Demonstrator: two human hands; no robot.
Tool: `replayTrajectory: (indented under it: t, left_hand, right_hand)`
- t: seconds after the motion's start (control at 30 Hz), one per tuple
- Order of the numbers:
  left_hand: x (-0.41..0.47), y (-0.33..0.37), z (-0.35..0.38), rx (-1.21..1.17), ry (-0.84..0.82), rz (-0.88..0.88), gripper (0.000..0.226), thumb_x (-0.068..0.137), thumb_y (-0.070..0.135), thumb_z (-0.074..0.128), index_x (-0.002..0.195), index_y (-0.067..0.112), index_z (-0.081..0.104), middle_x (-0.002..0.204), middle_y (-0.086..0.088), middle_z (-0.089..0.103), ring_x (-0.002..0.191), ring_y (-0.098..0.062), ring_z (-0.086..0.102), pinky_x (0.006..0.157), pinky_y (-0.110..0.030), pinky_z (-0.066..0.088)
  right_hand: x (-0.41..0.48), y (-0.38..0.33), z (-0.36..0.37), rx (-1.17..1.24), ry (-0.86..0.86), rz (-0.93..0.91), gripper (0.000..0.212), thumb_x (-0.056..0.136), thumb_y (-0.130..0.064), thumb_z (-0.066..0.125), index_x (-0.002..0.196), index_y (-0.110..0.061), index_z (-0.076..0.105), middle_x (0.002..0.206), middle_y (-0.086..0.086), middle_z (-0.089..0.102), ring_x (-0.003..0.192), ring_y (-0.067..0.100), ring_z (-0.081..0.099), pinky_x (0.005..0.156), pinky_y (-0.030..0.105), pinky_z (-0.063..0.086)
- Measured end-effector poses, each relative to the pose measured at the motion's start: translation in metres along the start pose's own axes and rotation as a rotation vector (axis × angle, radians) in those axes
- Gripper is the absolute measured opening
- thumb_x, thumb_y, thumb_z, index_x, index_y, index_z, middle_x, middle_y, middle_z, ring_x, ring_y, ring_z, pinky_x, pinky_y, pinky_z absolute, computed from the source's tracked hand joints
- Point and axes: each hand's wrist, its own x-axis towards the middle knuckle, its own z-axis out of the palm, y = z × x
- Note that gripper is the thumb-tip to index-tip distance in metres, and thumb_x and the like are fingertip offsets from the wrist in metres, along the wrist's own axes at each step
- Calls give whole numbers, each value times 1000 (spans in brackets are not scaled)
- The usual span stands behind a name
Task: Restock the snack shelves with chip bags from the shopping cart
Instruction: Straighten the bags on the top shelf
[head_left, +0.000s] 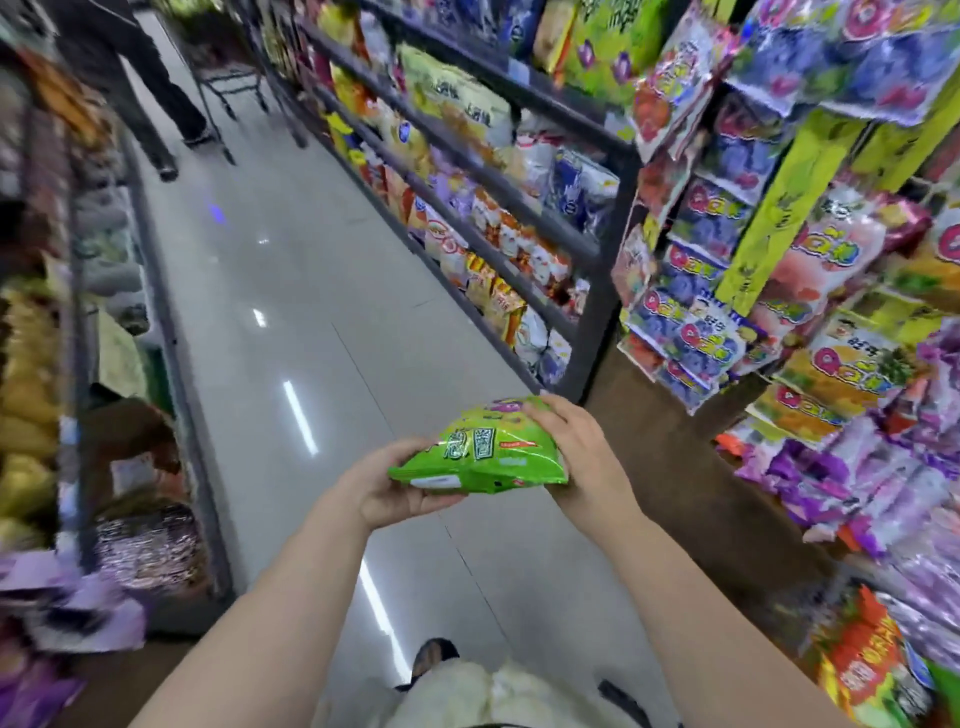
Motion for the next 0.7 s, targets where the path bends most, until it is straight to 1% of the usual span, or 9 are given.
replayTrajectory:
  t: [0.1,0.17,0.23,0.3,0.4,0.43,0.5,0.6,0.7]
  left_hand:
    - [4,48,-40,83,-15,94,56,68,3,70,120,19,59,99,-8,72,76,-27,72,61,-40,61]
    - [6,75,-65,143,15,160,69,70,-1,70,130,28,53,100,-5,71,73,-25,71,59,-37,60]
    - [11,95,-88,138,35,227,73,71,-6,68,132,30,52,87,-6,72,68,-25,70,58,-37,59]
    - [18,110,-109,97,17,289,87,60,-12,71,135,27,51,78,-9,71,66,-28,70,60,-40,59]
    - [29,132,-133,28,13,366,94,54,-11,69,139,24,47,97,-19,70,73,-33,70,65,-44,60]
    - [33,141,-140,15,22,387,96,54,-12,68,140,24,46,104,-21,69,75,-33,70,63,-43,59]
    - [45,162,-154,3,51,427,101,53,-13,68,140,30,42,110,-20,65,82,-33,70,64,-43,59]
    - [67,203,-174,9,93,494,104,52,-12,67,141,35,40,114,-17,61,97,-33,65,72,-45,59]
    - [87,260,-191,61,119,546,97,53,-10,67,137,33,44,116,-10,60,100,-25,64,66,-37,58]
  right_hand:
    - [48,-8,41,231,104,344,64,80,10,59,137,-18,46,142,3,45,126,16,46,106,31,40]
    - [84,-23,57,538,147,629,48,88,11,51,127,-17,49,129,18,56,102,12,58,89,22,48]
    - [117,-39,69,862,83,869,31,94,-1,56,122,-13,52,115,19,63,85,17,61,75,26,50]
    - [144,-52,81,1123,-106,1049,24,93,-20,61,116,-17,54,107,10,64,81,24,63,70,34,50]
    - [175,-58,104,1240,-361,1047,38,81,-32,66,115,-18,57,112,10,67,95,33,64,89,46,49]
    - [186,-59,113,1246,-421,1013,43,80,-30,68,119,-14,58,119,13,66,104,36,63,98,50,47]
    - [214,-59,130,1259,-474,950,53,80,-21,72,128,-8,55,127,16,63,117,37,59,105,53,42]
    - [271,-60,157,1236,-442,912,57,85,-8,67,137,-3,47,123,16,65,108,30,65,96,44,51]
    - [336,-55,184,1179,-397,895,59,86,-1,61,142,-6,40,118,13,68,99,28,69,86,40,56]
